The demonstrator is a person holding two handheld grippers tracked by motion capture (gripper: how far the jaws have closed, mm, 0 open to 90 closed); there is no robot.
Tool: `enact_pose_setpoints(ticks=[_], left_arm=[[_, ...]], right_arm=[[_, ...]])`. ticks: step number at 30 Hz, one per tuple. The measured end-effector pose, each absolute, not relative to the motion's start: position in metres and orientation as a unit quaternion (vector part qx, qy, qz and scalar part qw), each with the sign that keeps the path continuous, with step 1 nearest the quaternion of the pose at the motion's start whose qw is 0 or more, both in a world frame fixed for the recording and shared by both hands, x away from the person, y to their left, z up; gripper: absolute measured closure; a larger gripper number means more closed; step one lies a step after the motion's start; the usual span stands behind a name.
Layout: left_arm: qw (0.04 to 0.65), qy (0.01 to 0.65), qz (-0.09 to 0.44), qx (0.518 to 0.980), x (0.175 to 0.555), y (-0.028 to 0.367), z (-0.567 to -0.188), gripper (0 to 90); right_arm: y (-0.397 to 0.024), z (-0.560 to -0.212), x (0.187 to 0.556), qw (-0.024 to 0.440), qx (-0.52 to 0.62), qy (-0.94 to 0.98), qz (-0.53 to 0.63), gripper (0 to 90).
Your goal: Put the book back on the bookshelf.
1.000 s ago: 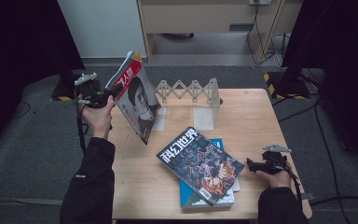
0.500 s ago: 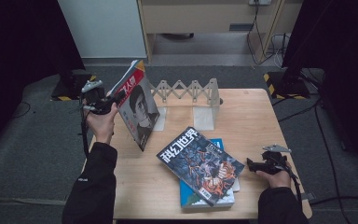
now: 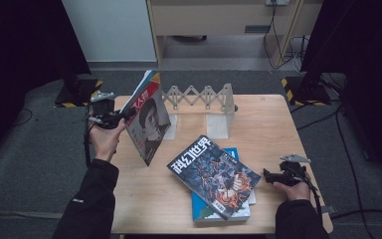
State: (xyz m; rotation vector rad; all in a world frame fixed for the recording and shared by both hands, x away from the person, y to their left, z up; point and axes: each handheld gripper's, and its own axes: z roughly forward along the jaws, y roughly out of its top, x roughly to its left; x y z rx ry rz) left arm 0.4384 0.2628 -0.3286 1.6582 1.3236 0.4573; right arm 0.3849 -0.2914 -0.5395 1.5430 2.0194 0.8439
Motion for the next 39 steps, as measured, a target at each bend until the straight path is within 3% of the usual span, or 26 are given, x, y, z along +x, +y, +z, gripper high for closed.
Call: enact_pose_setpoints(ticks=[7,10,20,39], left_arm=[[0.415,0.556,0.175,0.699,0.457,0.252,-0.32,75.9],[0.398,0.564,0.191,0.698,0.46,0.25,-0.319,84.5],[0.408,0.571,0.266,0.661,0.461,0.238,-0.321,86.2],[0.38,0.59,0.32,0.637,0.484,0.214,-0.328,86.1]], right_arm=[[-0.291,-0.54,0.385,0.23,0.561,0.734,0.307,2.2],[-0.291,-0.539,0.385,0.23,0.561,0.734,0.307,2.2],[-0.291,-0.54,0.385,0.23,0.561,0.734,0.307,2.2],[-0.291,-0.54,0.385,0.231,0.562,0.733,0.307,1.9]])
